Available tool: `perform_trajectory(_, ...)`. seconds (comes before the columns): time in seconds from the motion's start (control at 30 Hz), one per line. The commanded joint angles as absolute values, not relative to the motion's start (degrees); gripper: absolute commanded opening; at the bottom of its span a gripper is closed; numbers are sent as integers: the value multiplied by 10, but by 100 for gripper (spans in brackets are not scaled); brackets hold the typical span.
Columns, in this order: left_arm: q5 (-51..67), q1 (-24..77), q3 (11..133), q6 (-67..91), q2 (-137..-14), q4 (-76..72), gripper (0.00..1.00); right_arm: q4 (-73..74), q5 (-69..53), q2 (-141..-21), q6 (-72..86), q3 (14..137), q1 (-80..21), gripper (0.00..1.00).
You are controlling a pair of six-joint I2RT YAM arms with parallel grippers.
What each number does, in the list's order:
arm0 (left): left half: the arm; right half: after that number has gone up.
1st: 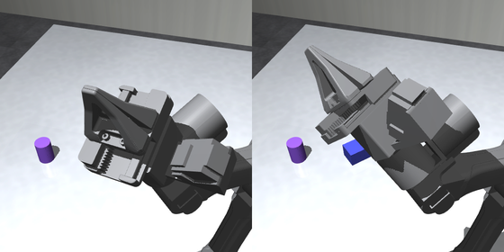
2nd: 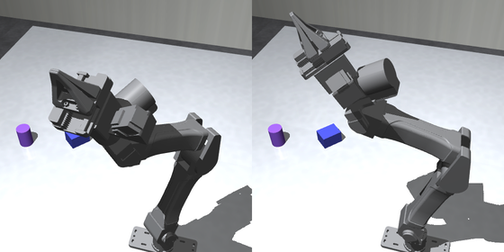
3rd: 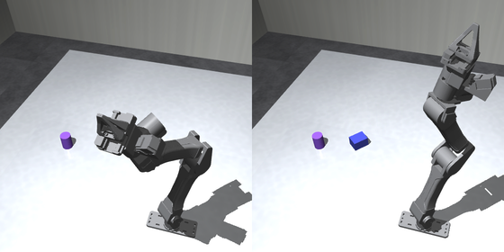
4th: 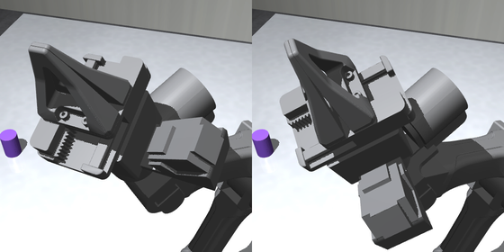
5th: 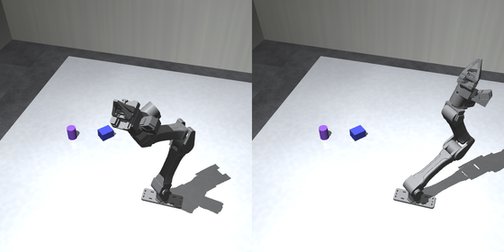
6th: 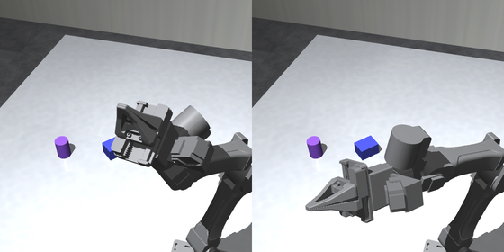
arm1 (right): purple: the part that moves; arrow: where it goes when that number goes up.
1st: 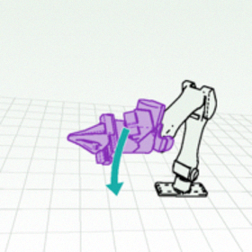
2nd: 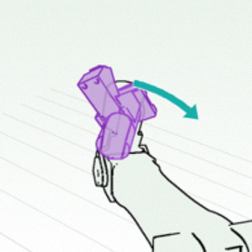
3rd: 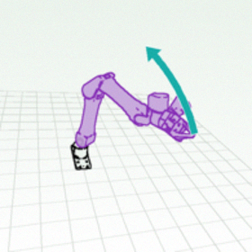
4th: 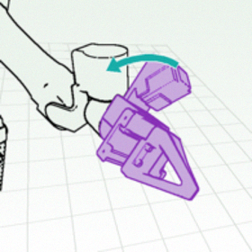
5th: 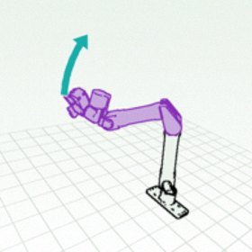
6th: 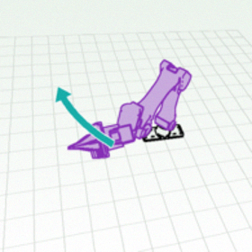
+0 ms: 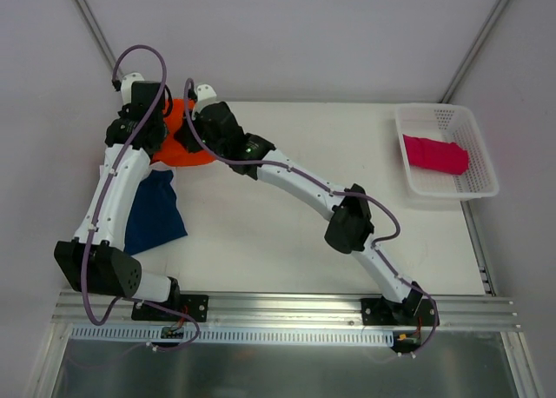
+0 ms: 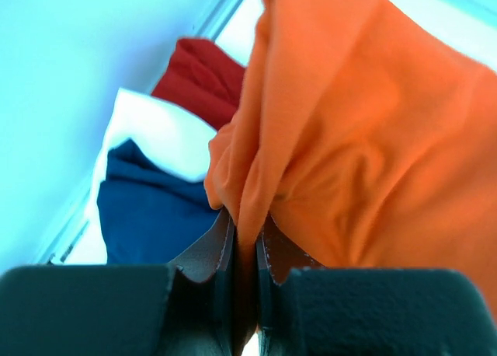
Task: Fold and stack the t-shirts
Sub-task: Neatly place the folded tshirt to the corner
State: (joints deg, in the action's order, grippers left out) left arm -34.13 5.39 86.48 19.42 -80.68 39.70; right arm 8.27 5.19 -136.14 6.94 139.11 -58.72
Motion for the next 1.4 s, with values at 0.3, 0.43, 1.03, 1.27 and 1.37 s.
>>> perform_trajectory(0.3,-407,-1,879,121,-782,360,0,53,-64,-1446,92,1434,-574,1)
perform_trajectory(0.43,-407,-21,864,109,-771,361,0,54,-85,-1453,94,1435,-583,1)
perform_trajectory(1.03,-381,-27,655,173,-570,439,0,84,-88,-1410,49,1307,-660,1)
perform_trajectory(1.27,-346,-27,635,192,-554,484,0,105,-45,-1338,33,1205,-691,0)
perform_trajectory(1.37,-330,-27,628,190,-555,490,0,105,-15,-1297,29,1153,-704,0)
